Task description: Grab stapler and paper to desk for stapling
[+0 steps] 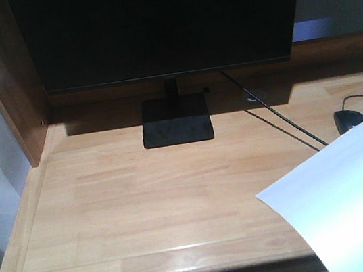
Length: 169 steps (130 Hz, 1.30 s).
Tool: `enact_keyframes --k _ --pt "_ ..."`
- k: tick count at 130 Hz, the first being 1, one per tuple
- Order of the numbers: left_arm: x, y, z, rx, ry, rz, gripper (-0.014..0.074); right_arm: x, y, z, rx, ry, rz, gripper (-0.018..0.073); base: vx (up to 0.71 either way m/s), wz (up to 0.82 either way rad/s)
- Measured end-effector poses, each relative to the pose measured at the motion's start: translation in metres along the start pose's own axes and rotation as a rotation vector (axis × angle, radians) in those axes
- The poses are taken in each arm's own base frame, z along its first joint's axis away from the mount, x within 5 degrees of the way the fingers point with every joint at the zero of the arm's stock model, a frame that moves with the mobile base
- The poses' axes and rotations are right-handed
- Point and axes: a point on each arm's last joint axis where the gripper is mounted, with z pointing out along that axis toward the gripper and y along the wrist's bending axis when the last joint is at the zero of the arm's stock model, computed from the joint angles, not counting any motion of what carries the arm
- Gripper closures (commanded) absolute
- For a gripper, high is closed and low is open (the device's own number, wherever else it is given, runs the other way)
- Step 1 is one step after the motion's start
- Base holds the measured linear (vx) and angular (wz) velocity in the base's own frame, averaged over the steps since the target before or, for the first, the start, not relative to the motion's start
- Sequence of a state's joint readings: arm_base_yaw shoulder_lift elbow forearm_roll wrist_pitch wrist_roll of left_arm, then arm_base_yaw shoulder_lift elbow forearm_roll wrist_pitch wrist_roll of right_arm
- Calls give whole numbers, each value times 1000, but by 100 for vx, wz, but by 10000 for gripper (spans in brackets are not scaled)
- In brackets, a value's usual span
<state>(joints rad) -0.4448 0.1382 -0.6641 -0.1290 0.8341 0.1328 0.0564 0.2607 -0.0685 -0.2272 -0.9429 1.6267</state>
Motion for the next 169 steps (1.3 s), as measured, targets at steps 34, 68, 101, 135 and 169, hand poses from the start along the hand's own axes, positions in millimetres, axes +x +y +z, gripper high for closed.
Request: enact_keyframes --k 34,68,101,135,169 --pt "0 0 0 0 0 0 602 0 0 0 0 0 0 566 16 3" --pt "0 0 0 0 0 0 602 0 0 0 0 0 0 566 10 0" --pt "0 0 0 0 0 0 602 0 0 0 0 0 0 566 6 1" --pt "0 0 0 0 0 0 602 0 0 0 0 0 0 566 2 1" --pt "0 0 0 0 0 0 602 0 0 0 0 0 0 566 0 0"
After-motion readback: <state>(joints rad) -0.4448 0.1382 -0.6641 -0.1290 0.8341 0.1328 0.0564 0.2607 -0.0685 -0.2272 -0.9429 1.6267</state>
